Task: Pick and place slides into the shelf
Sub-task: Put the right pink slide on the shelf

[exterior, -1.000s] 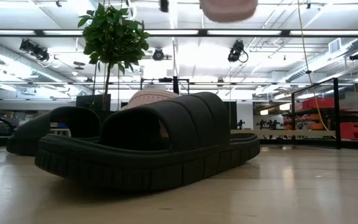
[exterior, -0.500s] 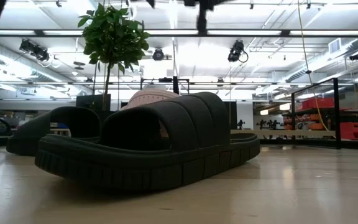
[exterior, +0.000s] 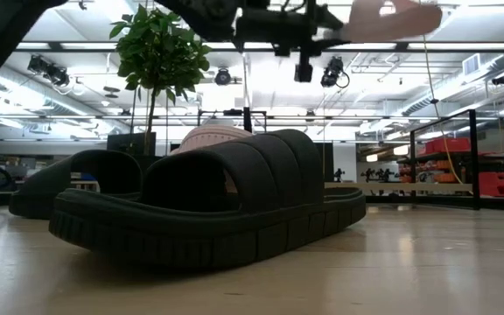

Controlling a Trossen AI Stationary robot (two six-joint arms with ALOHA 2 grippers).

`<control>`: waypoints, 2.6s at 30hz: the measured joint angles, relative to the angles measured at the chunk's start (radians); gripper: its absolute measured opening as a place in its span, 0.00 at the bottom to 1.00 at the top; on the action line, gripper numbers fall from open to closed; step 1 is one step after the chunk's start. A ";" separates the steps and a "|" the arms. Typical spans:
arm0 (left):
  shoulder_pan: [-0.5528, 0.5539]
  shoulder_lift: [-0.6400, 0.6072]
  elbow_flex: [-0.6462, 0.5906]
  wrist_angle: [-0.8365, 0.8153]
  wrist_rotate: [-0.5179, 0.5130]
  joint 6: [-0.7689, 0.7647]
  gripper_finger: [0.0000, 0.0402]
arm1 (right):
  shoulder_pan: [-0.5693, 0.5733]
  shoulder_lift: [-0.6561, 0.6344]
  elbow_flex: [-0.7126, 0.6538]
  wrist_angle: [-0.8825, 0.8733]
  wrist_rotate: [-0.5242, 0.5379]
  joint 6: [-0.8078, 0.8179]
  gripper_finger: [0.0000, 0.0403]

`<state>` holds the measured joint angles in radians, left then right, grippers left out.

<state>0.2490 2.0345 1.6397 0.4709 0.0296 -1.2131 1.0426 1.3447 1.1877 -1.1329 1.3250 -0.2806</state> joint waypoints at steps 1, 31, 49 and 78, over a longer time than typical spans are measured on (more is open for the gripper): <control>0.005 0.009 -0.001 -0.008 -0.007 -0.015 0.20 | 0.000 0.010 0.000 -0.015 0.006 -0.001 0.28; -0.019 0.055 -0.001 -0.051 0.029 0.012 0.20 | -0.220 0.219 -0.007 -0.439 -0.122 0.308 0.28; 0.070 0.053 -0.002 -0.072 0.186 0.097 0.20 | -0.246 0.438 0.193 -0.436 -0.179 0.303 0.27; 0.117 -0.100 -0.004 -0.335 0.225 0.362 0.19 | -0.476 0.131 0.115 -0.438 -0.119 0.414 0.17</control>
<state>0.3663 1.9346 1.6360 0.1361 0.2541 -0.8512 0.5664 1.4752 1.3026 -1.5709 1.2059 0.1334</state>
